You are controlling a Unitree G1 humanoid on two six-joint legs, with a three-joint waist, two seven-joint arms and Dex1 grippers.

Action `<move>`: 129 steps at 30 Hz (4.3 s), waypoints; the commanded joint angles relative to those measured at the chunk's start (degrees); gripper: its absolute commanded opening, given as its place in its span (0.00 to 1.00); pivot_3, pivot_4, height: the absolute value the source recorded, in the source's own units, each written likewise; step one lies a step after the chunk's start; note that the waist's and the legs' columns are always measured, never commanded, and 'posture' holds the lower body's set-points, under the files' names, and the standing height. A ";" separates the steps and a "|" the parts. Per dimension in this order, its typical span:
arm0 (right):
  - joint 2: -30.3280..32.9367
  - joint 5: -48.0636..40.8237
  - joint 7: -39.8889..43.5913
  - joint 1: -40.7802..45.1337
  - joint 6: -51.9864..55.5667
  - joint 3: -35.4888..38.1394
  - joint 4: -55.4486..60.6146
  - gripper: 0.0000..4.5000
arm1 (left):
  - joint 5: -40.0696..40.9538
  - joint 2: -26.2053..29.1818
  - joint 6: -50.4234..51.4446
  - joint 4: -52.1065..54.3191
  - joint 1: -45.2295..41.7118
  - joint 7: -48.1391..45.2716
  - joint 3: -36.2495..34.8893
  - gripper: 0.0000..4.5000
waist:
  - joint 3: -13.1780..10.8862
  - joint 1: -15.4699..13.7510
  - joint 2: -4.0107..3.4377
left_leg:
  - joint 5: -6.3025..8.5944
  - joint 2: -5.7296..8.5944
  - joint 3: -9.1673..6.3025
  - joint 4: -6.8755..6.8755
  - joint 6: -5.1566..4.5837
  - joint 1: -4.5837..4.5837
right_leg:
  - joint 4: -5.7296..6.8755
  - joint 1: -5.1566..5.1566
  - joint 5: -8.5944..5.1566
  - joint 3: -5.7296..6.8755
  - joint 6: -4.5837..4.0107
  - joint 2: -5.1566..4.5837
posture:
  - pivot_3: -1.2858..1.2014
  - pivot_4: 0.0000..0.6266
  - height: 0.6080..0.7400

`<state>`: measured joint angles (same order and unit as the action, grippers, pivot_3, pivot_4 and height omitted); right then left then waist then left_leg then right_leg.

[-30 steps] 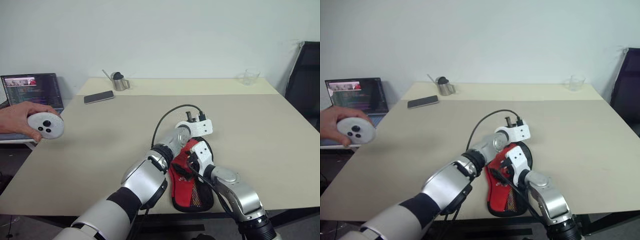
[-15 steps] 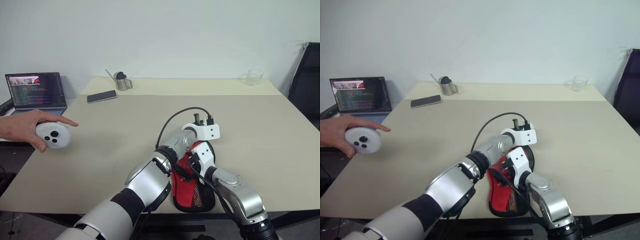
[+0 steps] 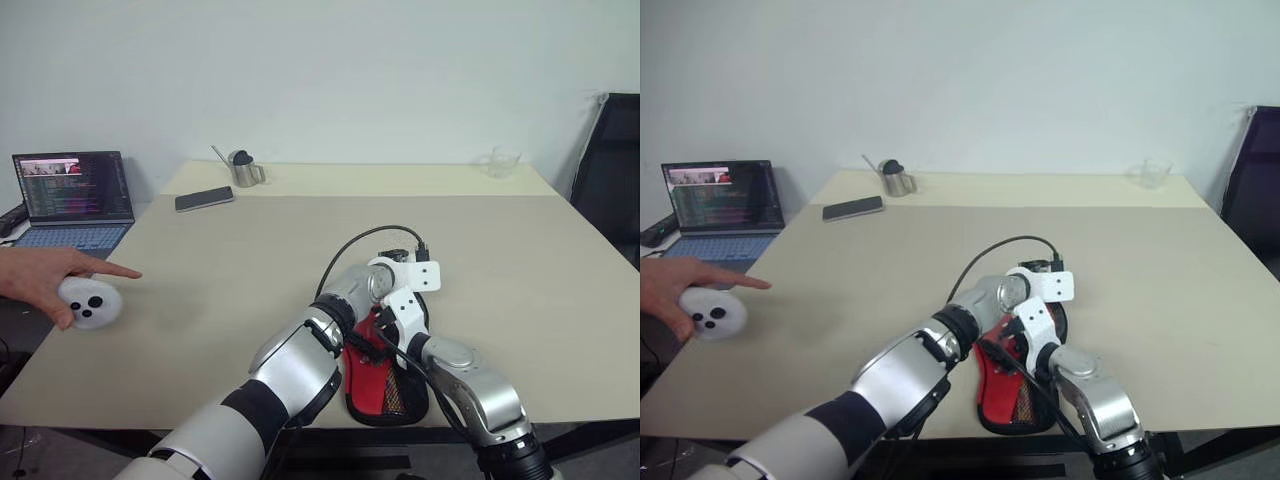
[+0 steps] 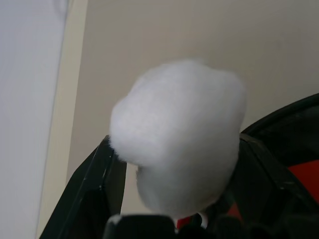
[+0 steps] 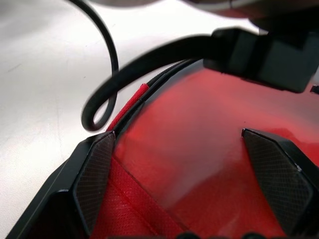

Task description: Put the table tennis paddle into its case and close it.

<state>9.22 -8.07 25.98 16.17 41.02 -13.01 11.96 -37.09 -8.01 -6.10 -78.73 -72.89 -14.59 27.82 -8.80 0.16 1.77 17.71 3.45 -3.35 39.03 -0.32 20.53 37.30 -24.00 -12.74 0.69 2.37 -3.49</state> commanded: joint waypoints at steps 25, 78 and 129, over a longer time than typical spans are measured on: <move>7.40 -2.38 12.74 8.35 -1.52 -1.44 -12.17 1.00 | 16.42 6.38 -8.00 4.49 -5.75 -32.30 -12.76 0.66 | 0.21 0.23 -0.12 | 0.00 -0.02 -0.04 -0.01 -0.01 0.18 | -0.14 -0.10 0.01 0.01 -0.01 0.03 | 0.52 0.24 1.00; 16.81 -6.86 21.33 5.20 2.89 -1.81 -6.13 1.00 | 47.28 35.76 47.64 85.82 34.41 -46.79 -19.17 0.99 | 0.15 0.62 -0.27 | 0.03 -0.05 -0.41 -0.01 -0.04 0.21 | -0.26 0.03 0.01 -0.04 -0.04 -0.01 | 0.52 0.24 1.00; 10.47 -12.79 -1.37 27.85 6.26 19.33 -28.35 1.00 | 42.55 14.29 25.23 52.77 39.45 -26.08 -14.15 0.99 | -0.07 -0.01 -0.74 | -0.02 0.03 -0.28 -0.10 0.05 0.30 | -0.33 -0.07 0.02 -0.03 -0.08 -0.43 | 0.52 0.24 1.00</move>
<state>18.78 -19.60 23.20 43.88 46.63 5.64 -19.26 5.70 6.35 17.05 -24.52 -35.55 -40.53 13.03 -8.87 0.15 1.03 17.72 3.47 -3.64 38.93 -0.31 20.82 36.97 -24.07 -12.72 0.66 2.29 -3.91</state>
